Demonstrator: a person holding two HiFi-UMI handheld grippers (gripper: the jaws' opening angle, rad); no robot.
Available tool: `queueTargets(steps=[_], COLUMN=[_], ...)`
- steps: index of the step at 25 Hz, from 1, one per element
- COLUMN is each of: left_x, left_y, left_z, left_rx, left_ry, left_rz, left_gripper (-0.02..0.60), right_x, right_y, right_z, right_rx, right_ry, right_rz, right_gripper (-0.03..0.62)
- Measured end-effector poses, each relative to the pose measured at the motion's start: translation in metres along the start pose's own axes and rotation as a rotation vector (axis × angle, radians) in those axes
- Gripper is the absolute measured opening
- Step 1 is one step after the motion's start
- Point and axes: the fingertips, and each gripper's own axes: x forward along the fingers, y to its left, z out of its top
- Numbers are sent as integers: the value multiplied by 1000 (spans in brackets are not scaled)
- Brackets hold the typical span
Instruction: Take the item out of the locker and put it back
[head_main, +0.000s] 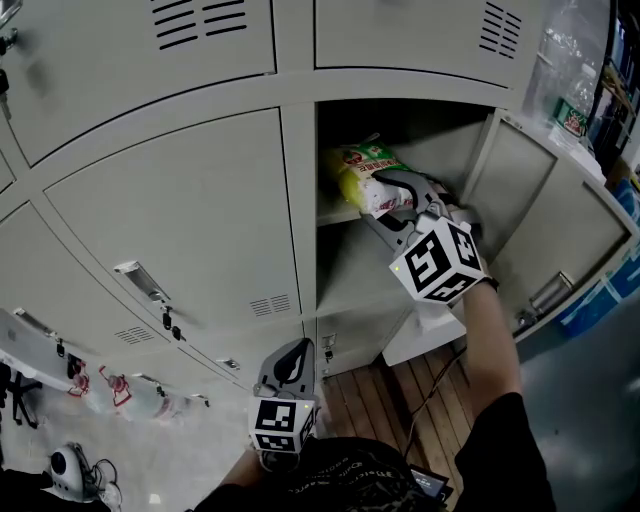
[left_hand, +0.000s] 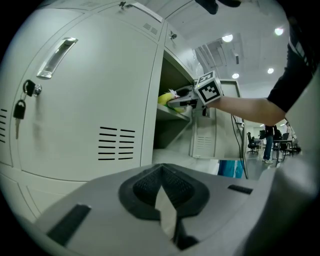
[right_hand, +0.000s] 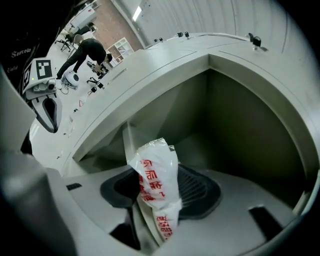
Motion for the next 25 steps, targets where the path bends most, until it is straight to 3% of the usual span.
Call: queueTargets(steps=[7, 25], left_x=[0, 2], left_y=[1, -2], left_z=[0, 4], left_rx=[-11, -43], left_ry=[-3, -25], left_rz=[7, 1], left_gripper=[4, 3], right_x=[-9, -62], right_y=[-3, -45], right_z=[9, 32], right_rx=[7, 351], right_ry=[-33, -272], right_rz=[-43, -260], right_gripper=[184, 153])
